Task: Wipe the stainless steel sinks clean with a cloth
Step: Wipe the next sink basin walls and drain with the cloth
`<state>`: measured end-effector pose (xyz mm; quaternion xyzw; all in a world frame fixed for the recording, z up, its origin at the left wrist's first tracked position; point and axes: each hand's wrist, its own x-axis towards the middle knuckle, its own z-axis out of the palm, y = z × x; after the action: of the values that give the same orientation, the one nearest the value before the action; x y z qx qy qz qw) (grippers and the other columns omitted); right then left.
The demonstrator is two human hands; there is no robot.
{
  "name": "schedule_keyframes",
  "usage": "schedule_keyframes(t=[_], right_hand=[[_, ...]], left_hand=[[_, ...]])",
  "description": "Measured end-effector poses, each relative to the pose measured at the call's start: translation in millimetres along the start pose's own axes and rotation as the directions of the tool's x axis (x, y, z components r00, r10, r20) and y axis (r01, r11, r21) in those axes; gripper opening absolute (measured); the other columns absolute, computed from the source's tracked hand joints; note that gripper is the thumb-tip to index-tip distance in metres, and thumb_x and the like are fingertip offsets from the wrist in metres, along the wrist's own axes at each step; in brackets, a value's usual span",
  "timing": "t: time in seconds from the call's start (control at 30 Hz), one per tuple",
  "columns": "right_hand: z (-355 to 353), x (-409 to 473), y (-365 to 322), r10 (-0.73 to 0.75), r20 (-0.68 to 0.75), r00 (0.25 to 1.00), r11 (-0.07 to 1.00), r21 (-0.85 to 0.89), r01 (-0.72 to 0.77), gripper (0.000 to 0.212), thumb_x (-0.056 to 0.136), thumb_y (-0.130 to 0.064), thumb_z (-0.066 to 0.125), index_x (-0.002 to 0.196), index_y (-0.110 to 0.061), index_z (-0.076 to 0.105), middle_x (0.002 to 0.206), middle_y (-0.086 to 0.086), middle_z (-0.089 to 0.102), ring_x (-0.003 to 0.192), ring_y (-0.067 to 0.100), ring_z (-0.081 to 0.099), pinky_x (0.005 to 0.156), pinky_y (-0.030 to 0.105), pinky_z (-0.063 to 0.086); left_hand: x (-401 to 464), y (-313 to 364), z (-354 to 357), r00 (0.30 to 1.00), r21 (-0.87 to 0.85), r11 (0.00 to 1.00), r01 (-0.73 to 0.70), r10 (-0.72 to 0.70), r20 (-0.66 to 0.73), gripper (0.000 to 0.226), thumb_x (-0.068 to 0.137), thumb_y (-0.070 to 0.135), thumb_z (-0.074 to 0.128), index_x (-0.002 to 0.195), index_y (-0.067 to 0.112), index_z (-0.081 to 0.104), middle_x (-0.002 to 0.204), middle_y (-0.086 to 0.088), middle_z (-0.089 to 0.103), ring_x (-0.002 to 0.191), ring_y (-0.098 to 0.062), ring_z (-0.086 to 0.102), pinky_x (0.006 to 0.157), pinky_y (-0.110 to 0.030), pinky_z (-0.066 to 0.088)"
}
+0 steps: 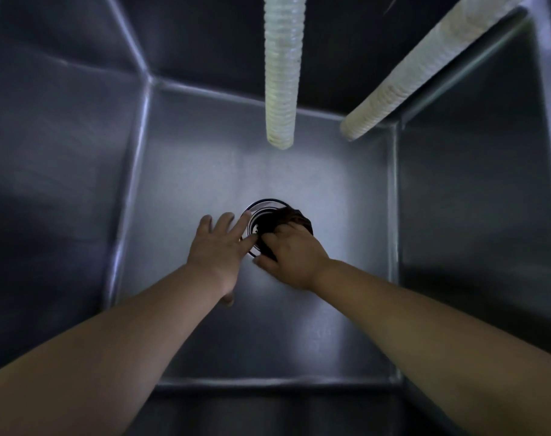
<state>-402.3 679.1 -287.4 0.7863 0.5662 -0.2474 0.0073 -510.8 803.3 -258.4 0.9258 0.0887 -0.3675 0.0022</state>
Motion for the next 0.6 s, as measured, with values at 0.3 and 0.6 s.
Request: schedule_keyframes(t=[0.3,0.6], right_hand=[[16,2,-15,0.087,-0.055,0.995,0.996,-0.012,-0.088,0.07,0.086,-0.065,0.041,0.128,-0.009,0.046,0.129,0.009,0.053,0.123,0.025,0.043,0.105,0.033,0.022],[0,-8,-5,-0.046,-0.055,0.997,0.992,0.116,0.052,0.052,0.083,-0.035,0.065,0.123,-0.004,0.053,0.124,0.016,0.059,0.117,0.032,0.052,0.096,0.038,0.039]], left_hand=[[-3,1,-3,1.0,-0.039,0.999,-0.008,0.007,-0.03,0.127,0.049,0.048,0.085,0.147,0.03,0.006,0.156,-0.005,-0.019,0.142,-0.03,-0.003,0.114,-0.051,0.008],[1,3,-1,1.0,-0.034,0.999,0.014,-0.014,0.003,0.132,0.047,0.049,0.086,0.147,0.03,0.003,0.155,-0.004,-0.023,0.142,-0.031,-0.006,0.114,-0.051,0.005]])
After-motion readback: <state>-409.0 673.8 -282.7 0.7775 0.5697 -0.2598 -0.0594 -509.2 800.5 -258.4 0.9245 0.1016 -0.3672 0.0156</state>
